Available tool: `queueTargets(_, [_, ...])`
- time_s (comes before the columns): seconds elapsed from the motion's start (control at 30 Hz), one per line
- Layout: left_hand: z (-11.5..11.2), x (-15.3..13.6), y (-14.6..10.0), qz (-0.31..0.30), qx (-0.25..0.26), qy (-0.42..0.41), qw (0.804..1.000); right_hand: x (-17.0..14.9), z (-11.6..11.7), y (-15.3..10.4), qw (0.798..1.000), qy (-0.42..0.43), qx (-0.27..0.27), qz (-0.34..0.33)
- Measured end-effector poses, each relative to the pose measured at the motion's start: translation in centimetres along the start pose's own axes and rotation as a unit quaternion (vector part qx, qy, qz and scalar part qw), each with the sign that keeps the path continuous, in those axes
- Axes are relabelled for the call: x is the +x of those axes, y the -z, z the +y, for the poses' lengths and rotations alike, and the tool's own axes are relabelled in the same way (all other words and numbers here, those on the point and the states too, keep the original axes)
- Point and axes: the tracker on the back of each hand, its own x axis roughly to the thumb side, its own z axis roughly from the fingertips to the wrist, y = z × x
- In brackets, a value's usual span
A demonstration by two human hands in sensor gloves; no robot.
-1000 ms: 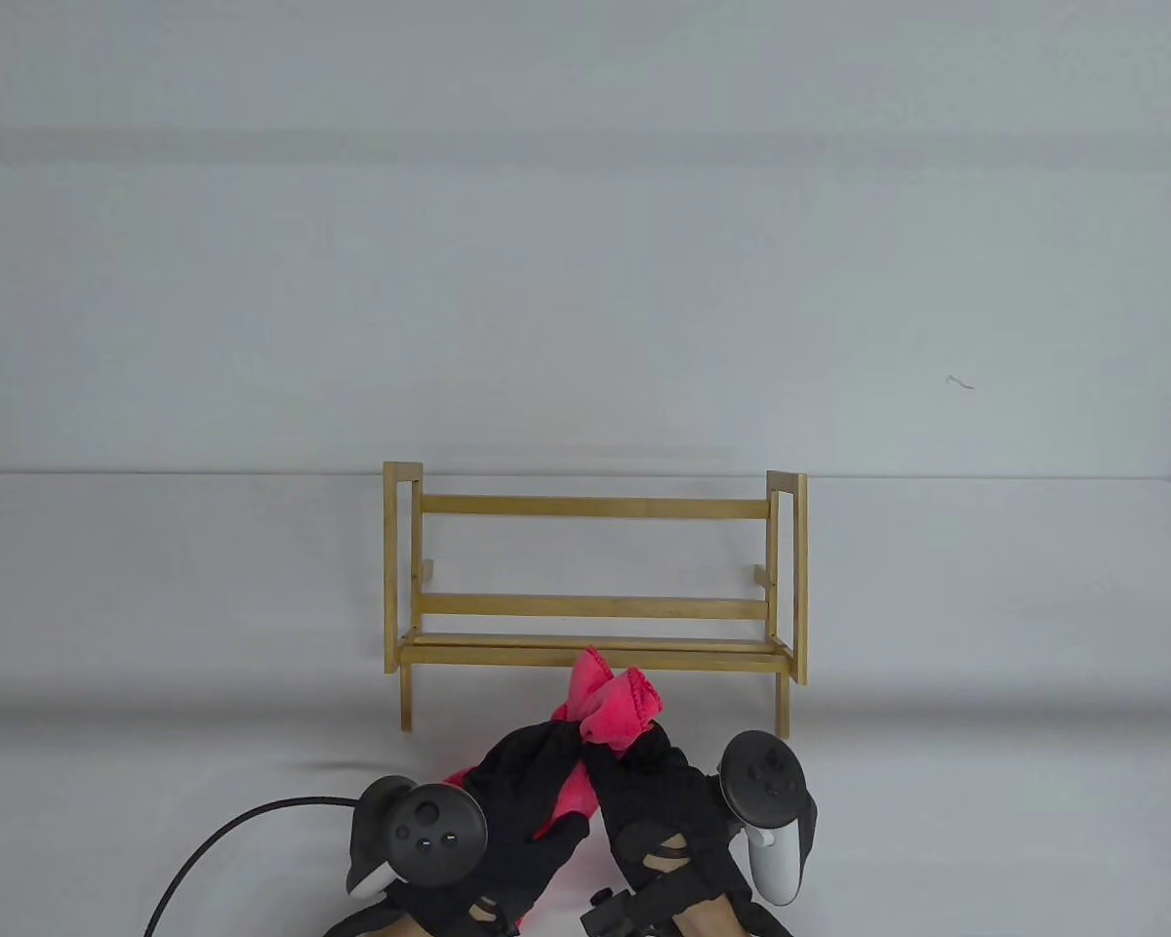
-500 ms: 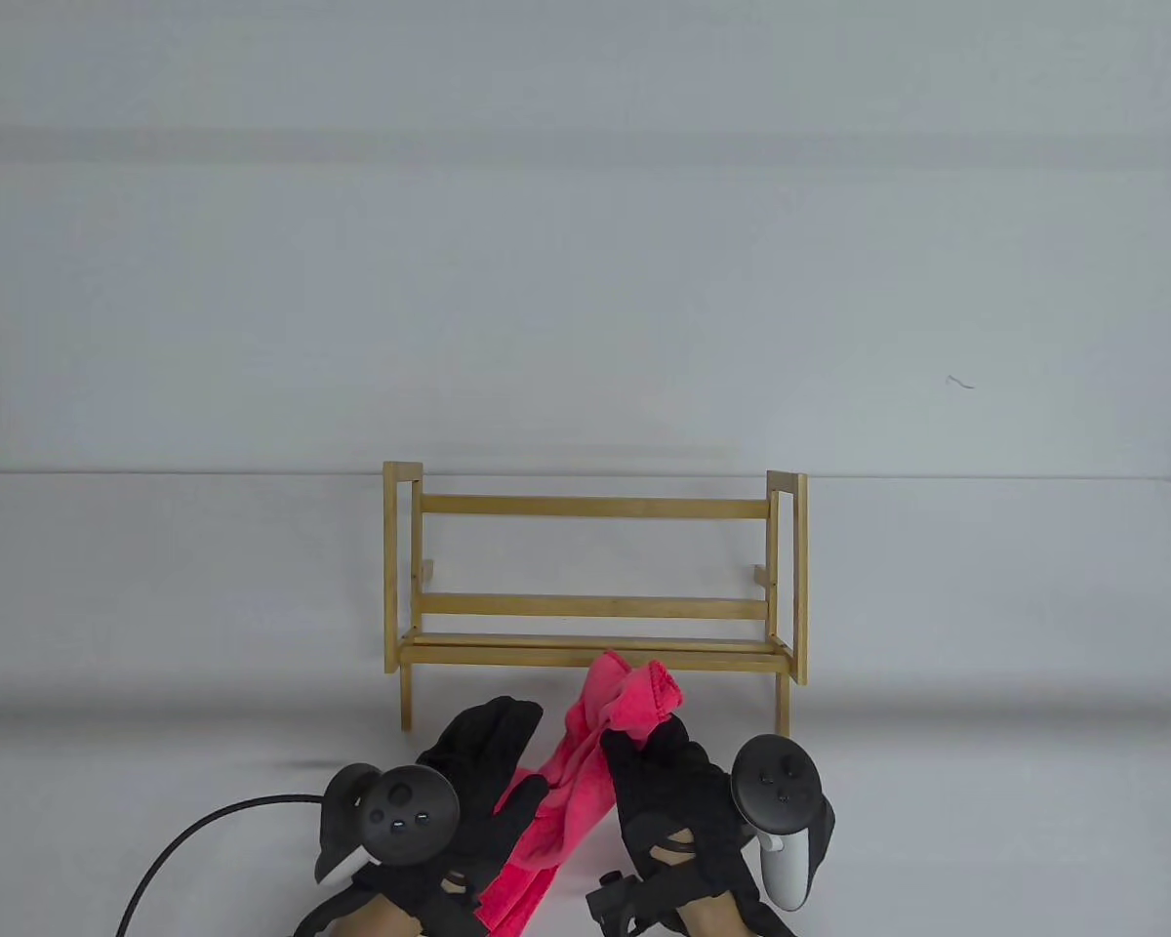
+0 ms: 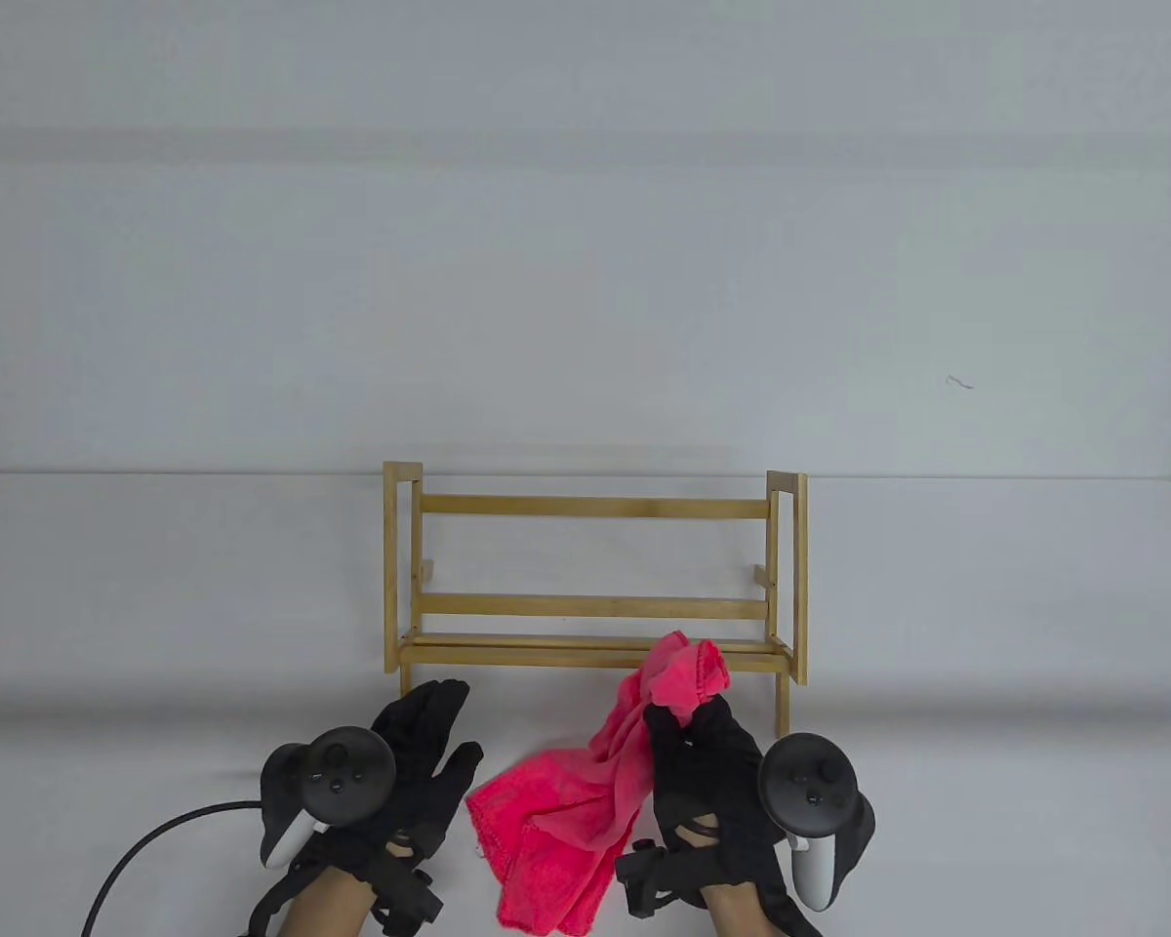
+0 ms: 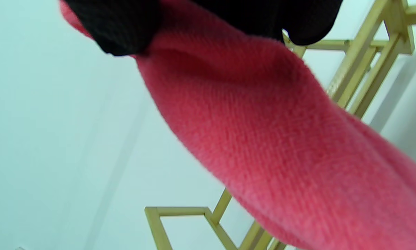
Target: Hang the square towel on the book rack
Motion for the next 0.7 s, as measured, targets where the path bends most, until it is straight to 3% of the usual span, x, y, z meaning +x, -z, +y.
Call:
queueTargets(0.3, [0.0,-0.1,0.1,-0.001,-0.004,0.003,1.000,2.4,-0.7,4.1,0.997,-0.068,-0.026,-0.001])
queueTargets(0.7, [-0.1,-0.2,0.2,0.001,-0.009,0.018,1.000,7.6,1.5,12.3,0.983,-0.170,-0.045,-0.050])
